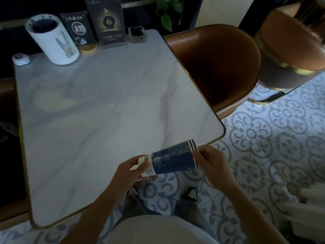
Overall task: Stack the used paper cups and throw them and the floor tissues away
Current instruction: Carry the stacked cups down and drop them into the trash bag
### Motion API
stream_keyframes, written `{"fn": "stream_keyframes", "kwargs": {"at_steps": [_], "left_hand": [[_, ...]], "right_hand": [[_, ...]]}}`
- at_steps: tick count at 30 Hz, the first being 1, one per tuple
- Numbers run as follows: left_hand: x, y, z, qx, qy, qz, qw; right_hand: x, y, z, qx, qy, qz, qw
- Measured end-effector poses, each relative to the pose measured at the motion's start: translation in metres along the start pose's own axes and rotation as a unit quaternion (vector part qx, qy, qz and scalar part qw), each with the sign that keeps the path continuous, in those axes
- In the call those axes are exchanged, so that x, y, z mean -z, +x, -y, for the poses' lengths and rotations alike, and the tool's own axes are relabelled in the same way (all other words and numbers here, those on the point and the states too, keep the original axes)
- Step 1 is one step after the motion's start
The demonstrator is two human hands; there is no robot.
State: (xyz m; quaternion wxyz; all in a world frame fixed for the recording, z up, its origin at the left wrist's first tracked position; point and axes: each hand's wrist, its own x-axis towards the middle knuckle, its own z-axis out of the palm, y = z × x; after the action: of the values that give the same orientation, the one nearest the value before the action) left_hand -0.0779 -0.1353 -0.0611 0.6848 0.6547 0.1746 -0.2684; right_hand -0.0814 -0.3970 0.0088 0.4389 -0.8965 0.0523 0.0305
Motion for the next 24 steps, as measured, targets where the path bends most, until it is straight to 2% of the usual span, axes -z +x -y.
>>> {"fn": "stream_keyframes", "kwargs": {"at_steps": [4,13,20,24], "left_hand": [[-0.069,-0.001,0.002,0.005,0.018,-0.013,1.0],[-0.23,0.016,0.023,0.052,0.018,-0.033,0.998],[-0.279,0.018,0.039,0.098,0.025,-0.073,0.992],[-0.29,0.026,0.051,0.127,0.03,-0.063,0.989]], "right_hand": [[0.063,-0.017,-0.054,-0.003,0.027,0.034,0.999],[0.173,-0.048,-0.179,-0.042,0.015,0.018,0.999],[0.192,-0.059,-0.231,-0.055,0.031,0.027,0.998],[0.189,-0.065,-0.251,-0.08,0.029,0.013,0.996]]}}
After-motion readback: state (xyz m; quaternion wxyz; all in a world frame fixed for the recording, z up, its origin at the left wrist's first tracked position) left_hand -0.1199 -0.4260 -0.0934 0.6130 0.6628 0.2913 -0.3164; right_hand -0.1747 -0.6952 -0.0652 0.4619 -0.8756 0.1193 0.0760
